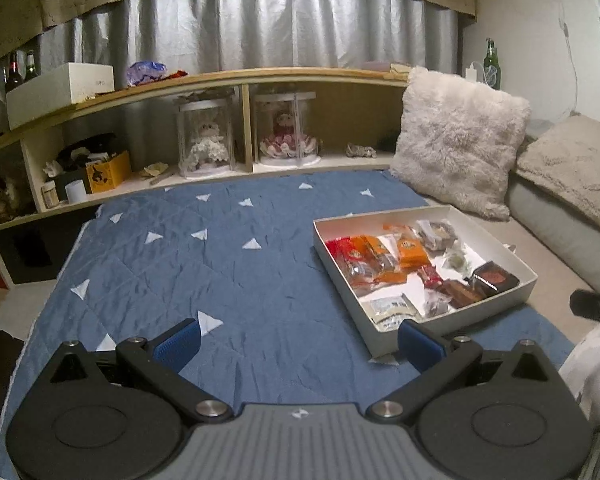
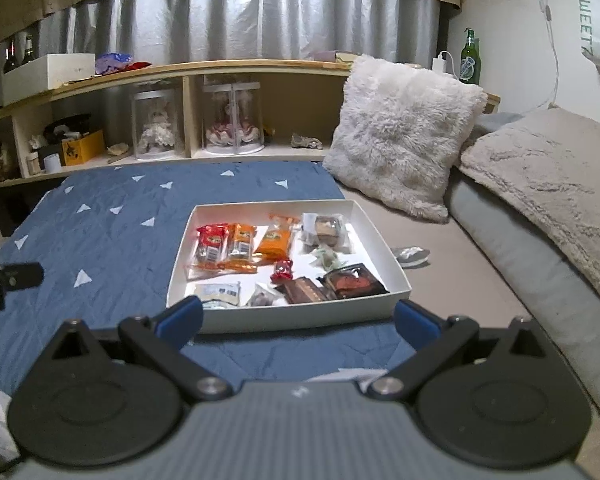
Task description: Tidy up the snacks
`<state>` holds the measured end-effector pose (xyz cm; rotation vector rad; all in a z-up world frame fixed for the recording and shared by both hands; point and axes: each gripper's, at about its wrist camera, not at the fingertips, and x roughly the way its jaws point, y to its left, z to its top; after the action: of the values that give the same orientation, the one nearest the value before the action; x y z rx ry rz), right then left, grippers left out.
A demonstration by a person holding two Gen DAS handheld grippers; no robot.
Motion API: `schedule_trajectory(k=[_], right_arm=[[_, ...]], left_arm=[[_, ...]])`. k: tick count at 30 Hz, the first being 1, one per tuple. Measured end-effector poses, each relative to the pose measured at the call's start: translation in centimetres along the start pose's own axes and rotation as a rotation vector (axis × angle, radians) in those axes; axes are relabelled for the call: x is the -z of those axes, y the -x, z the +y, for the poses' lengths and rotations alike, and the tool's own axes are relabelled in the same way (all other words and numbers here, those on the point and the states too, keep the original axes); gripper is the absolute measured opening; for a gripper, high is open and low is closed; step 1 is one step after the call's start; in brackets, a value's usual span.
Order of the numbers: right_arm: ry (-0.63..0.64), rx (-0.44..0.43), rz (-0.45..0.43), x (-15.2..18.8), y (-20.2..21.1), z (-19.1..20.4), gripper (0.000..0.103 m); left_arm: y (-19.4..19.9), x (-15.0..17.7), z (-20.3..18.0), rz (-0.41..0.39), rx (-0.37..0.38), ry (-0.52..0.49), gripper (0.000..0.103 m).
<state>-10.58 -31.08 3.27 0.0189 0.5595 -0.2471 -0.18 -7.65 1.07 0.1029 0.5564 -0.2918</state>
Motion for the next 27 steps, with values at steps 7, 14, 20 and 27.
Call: schedule_trajectory(k=[7, 14, 20, 27], right_arm=[[-0.005, 0.009, 0.003, 0.1, -0.09, -0.03, 0.102], [0.0, 0.013, 0.006, 0.18, 0.04, 0.25, 0.102], [-0.006, 0.014, 0.014, 0.17, -0.04, 0.2, 0.102], [-0.01, 0.013, 0.013, 0.23, 0.01, 0.25, 0.102]], left_arm=[[-0.07, 0.43, -0.24, 0.0, 0.01, -0.003, 0.103], [-0.05, 0.51, 0.02, 0.004, 0.012, 0.016, 0.103], [-0.03, 0.49, -0.02, 0.001, 0.012, 0.012, 0.103], [-0.01, 0.49, -0.11, -0.001, 0.014, 0.014, 0.103]])
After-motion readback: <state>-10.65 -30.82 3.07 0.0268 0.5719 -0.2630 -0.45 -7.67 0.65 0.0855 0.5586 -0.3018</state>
